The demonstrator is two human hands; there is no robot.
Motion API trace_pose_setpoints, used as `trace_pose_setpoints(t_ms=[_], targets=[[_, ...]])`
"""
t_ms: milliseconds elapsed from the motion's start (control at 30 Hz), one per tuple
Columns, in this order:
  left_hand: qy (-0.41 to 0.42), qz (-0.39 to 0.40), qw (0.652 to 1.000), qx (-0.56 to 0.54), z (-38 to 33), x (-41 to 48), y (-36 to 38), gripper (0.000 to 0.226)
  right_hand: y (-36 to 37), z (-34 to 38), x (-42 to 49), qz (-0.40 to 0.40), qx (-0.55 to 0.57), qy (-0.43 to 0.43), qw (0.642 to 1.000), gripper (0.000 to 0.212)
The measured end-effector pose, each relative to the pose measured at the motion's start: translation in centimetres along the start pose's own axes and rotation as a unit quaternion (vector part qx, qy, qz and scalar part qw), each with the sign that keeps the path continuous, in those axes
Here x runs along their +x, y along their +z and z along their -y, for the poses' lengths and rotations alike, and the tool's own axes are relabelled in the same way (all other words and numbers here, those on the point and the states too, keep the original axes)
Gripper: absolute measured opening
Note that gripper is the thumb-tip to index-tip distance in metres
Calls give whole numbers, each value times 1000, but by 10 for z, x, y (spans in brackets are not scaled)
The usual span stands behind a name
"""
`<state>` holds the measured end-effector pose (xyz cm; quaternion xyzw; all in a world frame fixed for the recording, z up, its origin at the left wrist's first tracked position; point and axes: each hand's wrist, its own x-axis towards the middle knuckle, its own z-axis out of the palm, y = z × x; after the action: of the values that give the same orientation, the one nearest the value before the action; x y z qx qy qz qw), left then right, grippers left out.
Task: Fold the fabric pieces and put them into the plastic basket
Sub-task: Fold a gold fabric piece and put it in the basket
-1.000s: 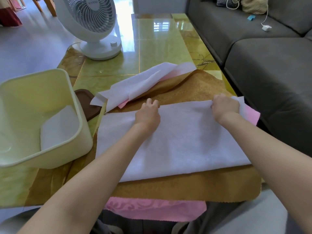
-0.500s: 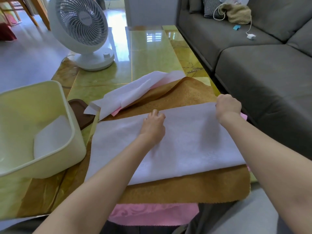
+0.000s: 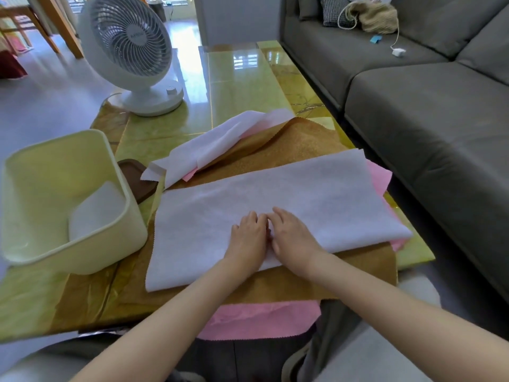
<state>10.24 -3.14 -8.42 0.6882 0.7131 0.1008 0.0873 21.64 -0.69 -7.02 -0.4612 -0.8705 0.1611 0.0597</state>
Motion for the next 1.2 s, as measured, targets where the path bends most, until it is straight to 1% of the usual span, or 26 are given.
trace_pose_setpoints(t_ms=[67,133,267,400,467,533,633,700,767,833,867,933,1000,1033,1100,1200], targets=[[16,2,997,80,-1,-15,3,26,9,-3,-13,7,-20,0,1000,42],[37,-4,993,115,-4,-25,1,23,11,-10,-22,1,-36,-3,999,42],[69,11,988,138,-11,-45,-5,28,3,-25,-43,-14,-42,-10,999,39],[88,60,988,115,-7,-61,-9,40,-11,-51,-66,26,-76,-9,997,51],[95,63,988,100,-5,-66,-12,38,-18,-64,-70,27,-105,-4,994,45],[95,50,991,76,-5,-67,-14,30,-23,-76,-70,10,-123,-2,992,31],[91,34,993,71,-6,-66,-17,18,-25,-89,-71,-23,-183,-11,983,18],[87,24,992,83,-6,-67,-22,14,-28,-94,-74,-29,-206,-23,978,15],[96,9,990,104,-7,-70,-27,12,-38,-89,-81,-23,-220,-16,975,10],[101,0,988,120,-9,-73,-35,13,-49,-86,-87,-29,-231,-23,972,12],[89,12,991,99,-10,-73,-39,17,-55,-83,-91,-31,-233,-30,971,16],[50,84,995,16,-10,-70,-49,23,-68,-77,-94,-12,-242,-37,970,20],[35,170,984,-34,-8,-64,-57,25,-77,-74,-93,12,-265,-44,963,22],[36,195,979,-41,-7,-61,-59,25,-80,-74,-89,21,-269,-43,962,24],[35,199,978,-50,-5,-54,-64,24,-84,-73,-82,25,-256,-29,966,27],[10,151,987,-52,1,-40,-71,24,-82,-75,-63,3,-240,-3,971,28]])
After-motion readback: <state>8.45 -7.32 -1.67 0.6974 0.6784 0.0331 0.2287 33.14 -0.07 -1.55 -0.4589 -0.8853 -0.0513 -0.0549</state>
